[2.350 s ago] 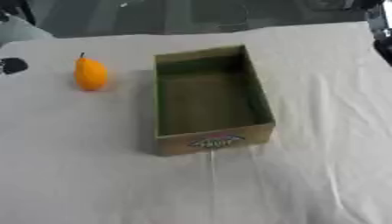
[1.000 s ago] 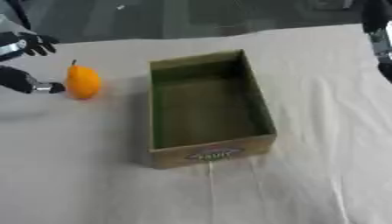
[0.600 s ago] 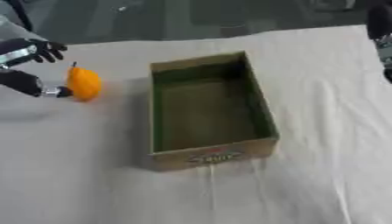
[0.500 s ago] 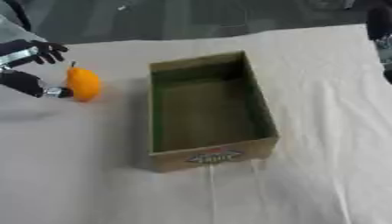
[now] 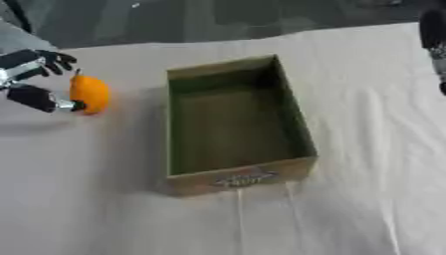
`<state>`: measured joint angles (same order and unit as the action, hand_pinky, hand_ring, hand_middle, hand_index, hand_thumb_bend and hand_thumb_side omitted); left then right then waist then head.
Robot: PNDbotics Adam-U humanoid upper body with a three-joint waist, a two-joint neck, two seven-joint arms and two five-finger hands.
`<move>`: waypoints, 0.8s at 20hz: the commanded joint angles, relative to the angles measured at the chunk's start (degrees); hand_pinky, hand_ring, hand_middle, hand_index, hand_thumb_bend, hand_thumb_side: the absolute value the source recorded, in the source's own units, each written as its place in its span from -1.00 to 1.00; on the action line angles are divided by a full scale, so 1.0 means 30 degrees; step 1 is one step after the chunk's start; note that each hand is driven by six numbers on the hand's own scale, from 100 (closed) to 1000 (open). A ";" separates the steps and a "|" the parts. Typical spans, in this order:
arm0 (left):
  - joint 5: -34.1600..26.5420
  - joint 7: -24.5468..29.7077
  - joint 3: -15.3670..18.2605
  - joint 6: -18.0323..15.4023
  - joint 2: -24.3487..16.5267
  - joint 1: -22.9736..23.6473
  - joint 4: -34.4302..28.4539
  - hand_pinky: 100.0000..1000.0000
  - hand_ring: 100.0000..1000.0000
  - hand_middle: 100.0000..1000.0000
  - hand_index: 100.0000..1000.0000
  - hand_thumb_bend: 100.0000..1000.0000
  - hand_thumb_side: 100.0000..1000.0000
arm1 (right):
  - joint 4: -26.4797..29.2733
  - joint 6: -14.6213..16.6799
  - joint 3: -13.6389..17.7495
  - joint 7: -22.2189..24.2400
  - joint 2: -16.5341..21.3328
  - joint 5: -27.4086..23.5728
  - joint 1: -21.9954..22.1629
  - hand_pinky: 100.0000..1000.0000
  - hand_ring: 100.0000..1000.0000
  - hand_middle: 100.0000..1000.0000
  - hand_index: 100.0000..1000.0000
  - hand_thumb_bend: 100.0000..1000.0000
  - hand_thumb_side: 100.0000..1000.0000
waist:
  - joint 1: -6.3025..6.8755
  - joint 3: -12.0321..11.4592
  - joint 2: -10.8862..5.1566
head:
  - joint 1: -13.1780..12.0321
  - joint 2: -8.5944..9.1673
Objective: Pick up objects on the table and place them in the box.
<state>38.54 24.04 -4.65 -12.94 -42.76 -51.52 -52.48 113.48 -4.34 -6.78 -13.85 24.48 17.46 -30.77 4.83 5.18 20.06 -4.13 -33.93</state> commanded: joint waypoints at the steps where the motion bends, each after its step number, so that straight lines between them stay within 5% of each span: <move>1: 0.0333 -0.0209 0.0309 0.0002 -0.0421 -0.0470 0.0026 0.58 0.61 0.60 0.90 0.06 -0.21 | 0.0370 0.0018 0.0068 0.0060 0.0489 -0.0156 -0.0318 -0.05 0.60 -0.02 0.53 -0.28 0.39 | -0.0042 0.0020 -0.0255 | -0.0125 0.0305; 16: 0.1544 -0.1150 0.0415 0.0401 -0.0204 -0.0658 0.0371 0.39 0.45 0.33 0.67 -0.27 -0.42 | 0.0370 0.0005 0.0129 0.0080 0.0583 -0.0238 -0.0388 -0.04 0.61 -0.02 0.53 -0.28 0.40 | 0.0004 0.0257 0.0154 | -0.0338 0.0613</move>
<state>42.53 21.23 -4.11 -11.84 -41.80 -52.45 -51.00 113.48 -4.44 -6.77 -13.74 24.96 17.04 -31.26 4.88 5.97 21.59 -4.93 -32.76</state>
